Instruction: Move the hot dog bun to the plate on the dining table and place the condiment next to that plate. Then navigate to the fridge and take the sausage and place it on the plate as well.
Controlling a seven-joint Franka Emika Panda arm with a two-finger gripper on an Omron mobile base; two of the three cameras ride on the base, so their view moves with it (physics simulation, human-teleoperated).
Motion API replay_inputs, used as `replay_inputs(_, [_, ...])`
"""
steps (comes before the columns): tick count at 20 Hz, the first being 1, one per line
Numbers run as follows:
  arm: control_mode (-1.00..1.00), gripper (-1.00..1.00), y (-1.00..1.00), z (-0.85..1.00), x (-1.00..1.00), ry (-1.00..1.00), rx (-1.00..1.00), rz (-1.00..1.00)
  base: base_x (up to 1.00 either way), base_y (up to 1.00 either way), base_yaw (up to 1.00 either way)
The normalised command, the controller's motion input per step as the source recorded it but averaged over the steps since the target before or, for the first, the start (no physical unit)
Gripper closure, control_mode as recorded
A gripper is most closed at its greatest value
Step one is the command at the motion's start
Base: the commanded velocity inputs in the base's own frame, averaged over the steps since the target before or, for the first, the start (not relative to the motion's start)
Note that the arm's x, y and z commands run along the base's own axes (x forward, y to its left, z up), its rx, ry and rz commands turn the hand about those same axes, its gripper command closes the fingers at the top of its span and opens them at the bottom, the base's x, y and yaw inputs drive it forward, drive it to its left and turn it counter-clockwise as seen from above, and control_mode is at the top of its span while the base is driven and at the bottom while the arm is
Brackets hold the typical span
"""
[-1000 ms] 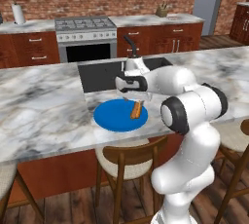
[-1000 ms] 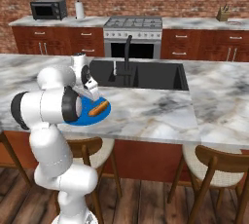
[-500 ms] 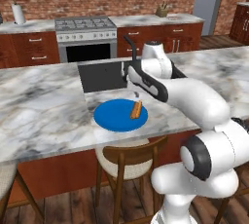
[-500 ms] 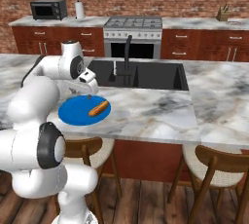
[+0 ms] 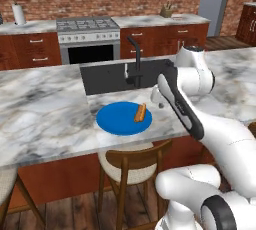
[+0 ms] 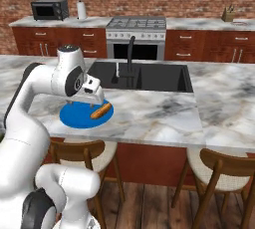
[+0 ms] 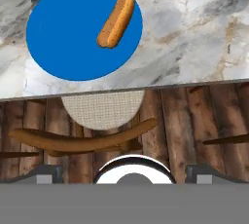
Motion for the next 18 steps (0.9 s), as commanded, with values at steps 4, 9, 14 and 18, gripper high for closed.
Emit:
replay_inputs(4, [1.0, -1.0, -0.15, 0.0, -0.41, -0.06, 0.0, 0.02, -0.3, -0.19, 0.0])
replay_inputs(9, [1.0, -1.0, 0.0, 0.0, 0.0, 0.0, 0.0, 0.0, -0.75, -0.88, -0.04])
replay_inputs(14, [1.0, -1.0, 0.0, 0.0, 0.0, 0.0, 0.0, 0.0, -0.6, -1.0, -0.13])
replay_inputs(18, [1.0, -1.0, 0.0, 0.0, 0.0, 0.0, 0.0, 0.0, -0.21, -1.0, -0.11])
